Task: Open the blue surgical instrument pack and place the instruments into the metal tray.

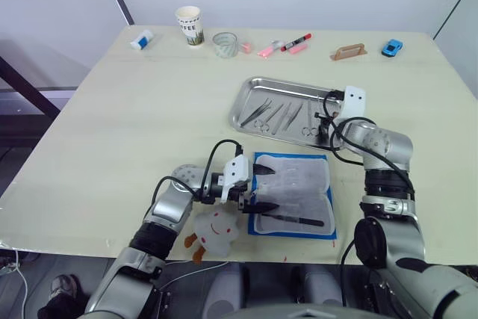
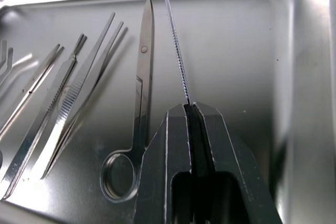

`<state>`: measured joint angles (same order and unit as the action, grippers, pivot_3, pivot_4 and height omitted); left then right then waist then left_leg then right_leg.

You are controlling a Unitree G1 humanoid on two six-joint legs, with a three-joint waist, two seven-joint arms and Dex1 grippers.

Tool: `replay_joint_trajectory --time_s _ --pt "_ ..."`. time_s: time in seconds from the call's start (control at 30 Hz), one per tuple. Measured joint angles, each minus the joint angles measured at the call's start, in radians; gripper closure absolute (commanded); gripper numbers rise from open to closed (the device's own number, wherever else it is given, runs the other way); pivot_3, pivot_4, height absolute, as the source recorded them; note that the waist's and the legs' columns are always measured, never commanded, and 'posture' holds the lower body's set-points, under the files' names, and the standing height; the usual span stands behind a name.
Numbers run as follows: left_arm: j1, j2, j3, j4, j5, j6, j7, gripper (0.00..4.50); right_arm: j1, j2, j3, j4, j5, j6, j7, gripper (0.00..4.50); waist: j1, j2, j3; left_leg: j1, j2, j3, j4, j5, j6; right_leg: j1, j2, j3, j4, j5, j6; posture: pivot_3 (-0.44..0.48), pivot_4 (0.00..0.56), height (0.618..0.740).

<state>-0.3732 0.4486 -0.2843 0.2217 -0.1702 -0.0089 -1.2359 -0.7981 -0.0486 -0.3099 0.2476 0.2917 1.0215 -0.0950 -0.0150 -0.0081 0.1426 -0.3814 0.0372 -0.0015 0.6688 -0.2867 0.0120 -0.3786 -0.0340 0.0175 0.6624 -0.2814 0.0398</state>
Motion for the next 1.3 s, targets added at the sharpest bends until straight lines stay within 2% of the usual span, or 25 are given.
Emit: replay_joint_trajectory --time_s 1.0,1.1,1.23,1.3 --pt "0.009 0.001 0.0 -0.009 0.0 0.002 0.009 0.0 -0.003 -0.001 0.014 0.036 0.0 -0.022 0.003 4.47 -0.002 0.0 0.0 0.0 0.0 0.0 0.0 0.0 0.0 0.0 0.0 0.0 0.0 0.0 0.0 0.0 0.15 0.74" --pt "0.012 0.001 0.0 -0.014 0.0 0.004 0.011 0.0 -0.003 0.0 0.018 0.036 0.0 -0.023 0.003 3.49 -0.002 0.0 0.0 0.0 0.0 0.0 -0.001 0.0 0.0 0.0 0.0 0.0 -0.001 0.0 0.0 0.0 0.15 0.74" --pt "0.013 0.0 0.0 -0.019 -0.001 0.012 0.012 0.0 -0.008 -0.001 0.019 0.037 0.001 -0.027 0.008 1.6 -0.002 0.0 0.0 0.0 0.0 0.0 -0.001 0.0 0.0 0.0 0.0 0.0 -0.001 0.0 0.0 0.0 0.15 0.74" --pt "0.013 0.0 0.0 -0.022 -0.001 0.016 0.012 0.0 -0.01 -0.002 0.021 0.036 0.001 -0.027 0.009 1.08 -0.002 0.0 0.0 0.0 0.0 0.0 -0.001 0.0 0.0 0.0 0.0 0.0 -0.001 0.0 0.0 0.0 0.15 0.74"
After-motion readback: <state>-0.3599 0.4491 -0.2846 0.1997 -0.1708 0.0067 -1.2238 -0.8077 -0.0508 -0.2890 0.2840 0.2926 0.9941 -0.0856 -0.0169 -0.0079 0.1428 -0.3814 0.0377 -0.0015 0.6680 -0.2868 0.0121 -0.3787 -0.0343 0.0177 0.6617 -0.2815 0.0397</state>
